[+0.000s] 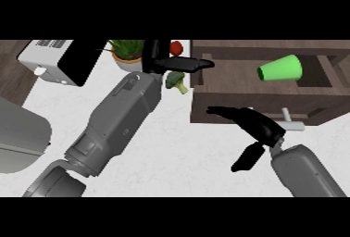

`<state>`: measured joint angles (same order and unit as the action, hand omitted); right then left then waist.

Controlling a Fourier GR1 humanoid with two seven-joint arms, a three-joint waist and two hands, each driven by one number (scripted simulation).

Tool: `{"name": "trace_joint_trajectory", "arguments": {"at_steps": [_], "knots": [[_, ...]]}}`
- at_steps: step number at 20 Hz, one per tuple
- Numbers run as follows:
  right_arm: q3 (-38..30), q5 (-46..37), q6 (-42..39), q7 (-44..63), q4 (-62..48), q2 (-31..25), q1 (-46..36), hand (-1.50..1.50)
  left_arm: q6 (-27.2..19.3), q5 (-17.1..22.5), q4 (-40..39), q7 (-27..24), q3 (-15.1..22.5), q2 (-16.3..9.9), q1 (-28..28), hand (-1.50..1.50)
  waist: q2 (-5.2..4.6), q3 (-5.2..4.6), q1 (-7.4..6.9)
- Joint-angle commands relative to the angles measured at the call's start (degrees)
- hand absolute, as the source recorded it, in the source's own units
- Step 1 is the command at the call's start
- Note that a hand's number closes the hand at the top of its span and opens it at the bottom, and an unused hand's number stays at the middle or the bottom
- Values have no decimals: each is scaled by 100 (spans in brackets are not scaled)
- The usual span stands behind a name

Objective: Pick up the cup, place it into the drawer and close the drawer

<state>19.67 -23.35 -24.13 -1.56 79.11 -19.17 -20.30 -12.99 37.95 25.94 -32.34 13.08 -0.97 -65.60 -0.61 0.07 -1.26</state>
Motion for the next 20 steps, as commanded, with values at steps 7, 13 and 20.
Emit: {"name": "trace_joint_trajectory", "arguments": {"at_steps": [7, 13, 20], "knots": [[-340, -779, 1041, -1584, -3523, 292, -1374, 150, 551, 42, 853, 98, 16, -519, 973, -150, -11, 11, -425], [-1243, -361, 1450, -2003, -4387, 200, -2351, 150, 743, 98, 1245, 166, 45, -666, 1377, -150, -58, 23, -667], [-1891, -94, 1504, -1978, -5126, -365, -3273, 150, 854, 108, 1472, 437, 85, -832, 1400, -150, -149, 27, -830]]}}
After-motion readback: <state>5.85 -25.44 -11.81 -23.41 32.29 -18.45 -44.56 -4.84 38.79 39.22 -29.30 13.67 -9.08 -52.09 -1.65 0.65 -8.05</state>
